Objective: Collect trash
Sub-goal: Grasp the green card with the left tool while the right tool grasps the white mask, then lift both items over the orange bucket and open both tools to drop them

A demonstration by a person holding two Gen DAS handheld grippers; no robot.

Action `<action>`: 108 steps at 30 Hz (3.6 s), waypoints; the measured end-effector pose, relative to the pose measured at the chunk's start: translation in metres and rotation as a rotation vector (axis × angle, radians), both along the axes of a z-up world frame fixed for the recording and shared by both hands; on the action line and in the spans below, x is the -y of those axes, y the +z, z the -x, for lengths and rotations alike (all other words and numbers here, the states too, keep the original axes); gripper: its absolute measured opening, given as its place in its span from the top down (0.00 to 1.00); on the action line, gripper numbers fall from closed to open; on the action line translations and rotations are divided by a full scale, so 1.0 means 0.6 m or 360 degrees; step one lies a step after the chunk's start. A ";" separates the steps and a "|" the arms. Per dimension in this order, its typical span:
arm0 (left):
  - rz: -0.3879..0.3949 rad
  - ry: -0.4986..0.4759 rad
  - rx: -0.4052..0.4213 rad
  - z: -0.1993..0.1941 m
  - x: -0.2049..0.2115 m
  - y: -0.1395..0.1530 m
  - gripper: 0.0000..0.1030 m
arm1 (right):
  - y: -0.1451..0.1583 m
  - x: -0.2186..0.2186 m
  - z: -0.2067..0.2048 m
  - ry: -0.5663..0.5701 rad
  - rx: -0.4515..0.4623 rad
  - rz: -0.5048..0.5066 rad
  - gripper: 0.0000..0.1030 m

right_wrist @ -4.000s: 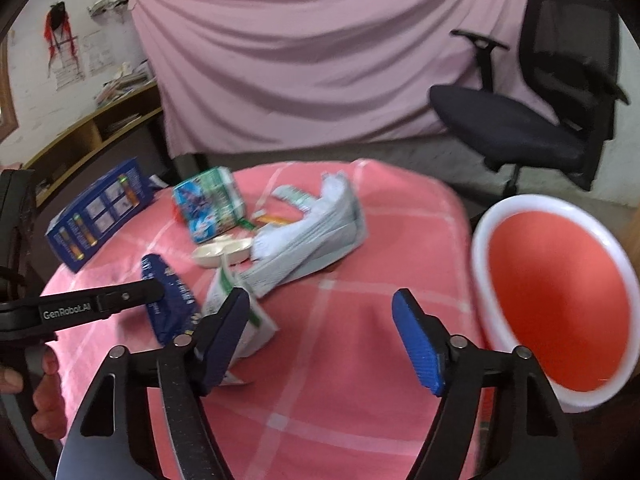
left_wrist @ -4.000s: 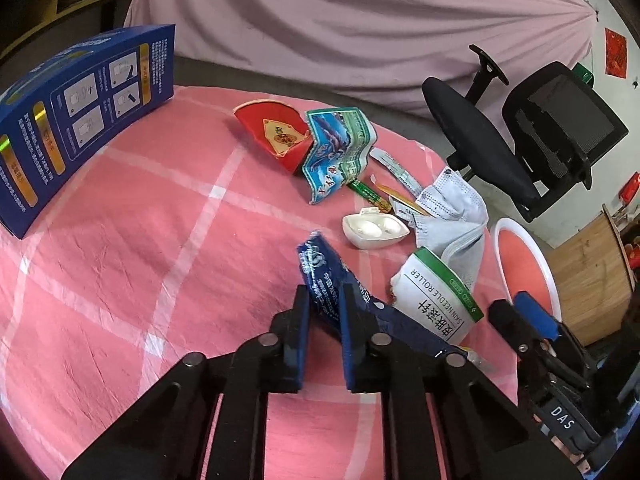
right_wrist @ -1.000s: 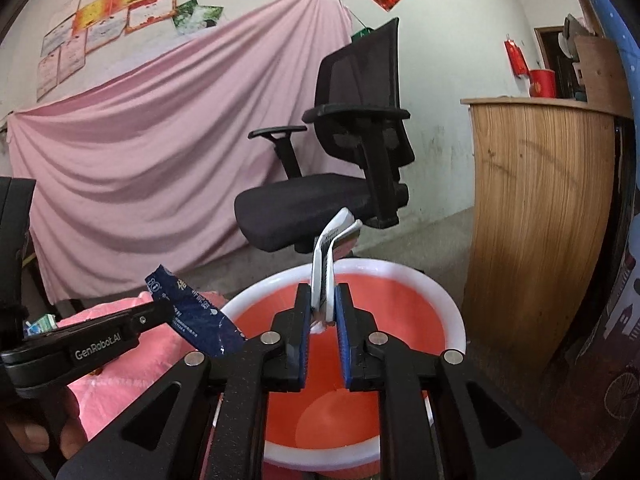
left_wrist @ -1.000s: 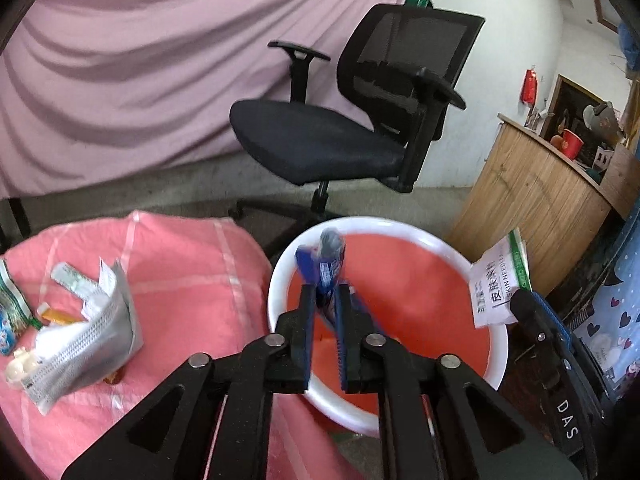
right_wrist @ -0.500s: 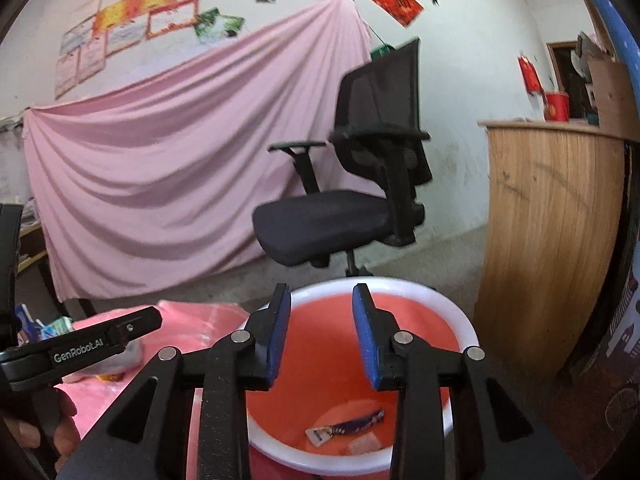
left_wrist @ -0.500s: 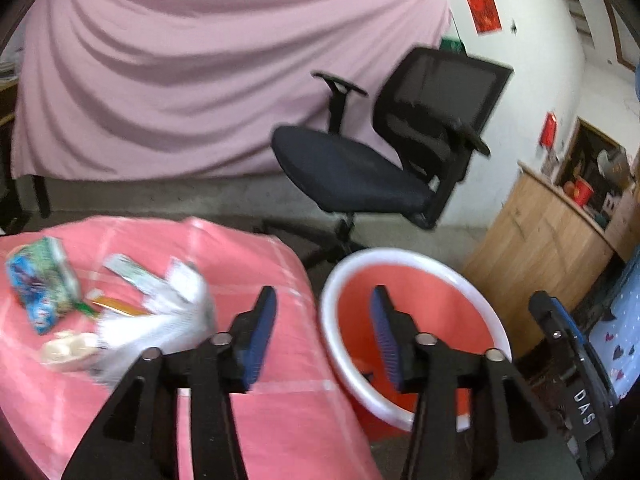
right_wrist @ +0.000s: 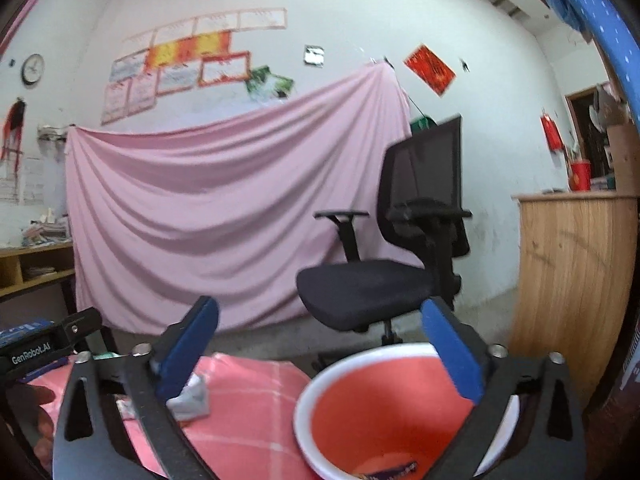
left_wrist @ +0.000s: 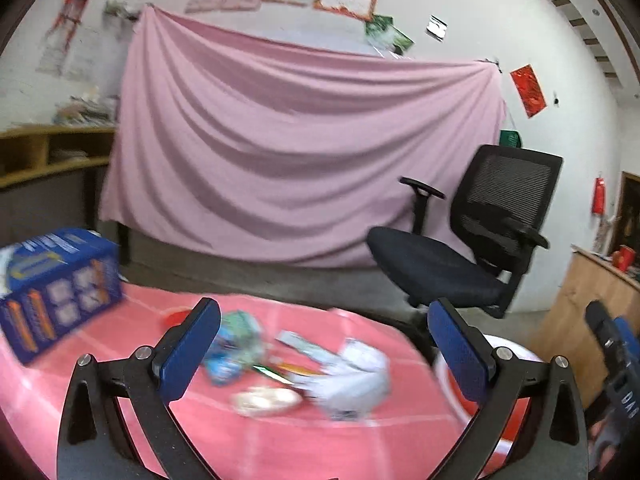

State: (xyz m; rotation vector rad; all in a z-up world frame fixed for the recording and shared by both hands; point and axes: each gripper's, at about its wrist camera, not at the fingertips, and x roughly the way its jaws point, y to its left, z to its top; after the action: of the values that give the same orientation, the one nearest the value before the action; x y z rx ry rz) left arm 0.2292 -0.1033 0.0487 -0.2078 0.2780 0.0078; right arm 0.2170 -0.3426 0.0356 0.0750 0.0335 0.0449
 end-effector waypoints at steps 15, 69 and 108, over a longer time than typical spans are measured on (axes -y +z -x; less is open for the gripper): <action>-0.0212 0.0169 0.0105 0.081 -0.104 -0.029 0.01 | -0.010 -0.134 0.002 0.0319 0.0071 0.0204 0.00; 0.0187 -0.0397 -0.0907 -0.158 -0.140 -0.155 0.98 | -0.139 -0.197 -0.217 0.0766 -0.1234 0.0206 0.59; -0.0014 -0.0233 -0.0457 -0.017 -0.076 -0.094 1.00 | -0.079 -0.125 -0.128 0.0736 -0.0818 0.0038 0.95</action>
State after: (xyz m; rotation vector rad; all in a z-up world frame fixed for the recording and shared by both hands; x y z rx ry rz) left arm 0.2394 -0.0574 -0.0077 -0.1769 0.5784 -0.1067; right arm 0.2940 -0.2676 -0.0121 0.0523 0.5653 0.4870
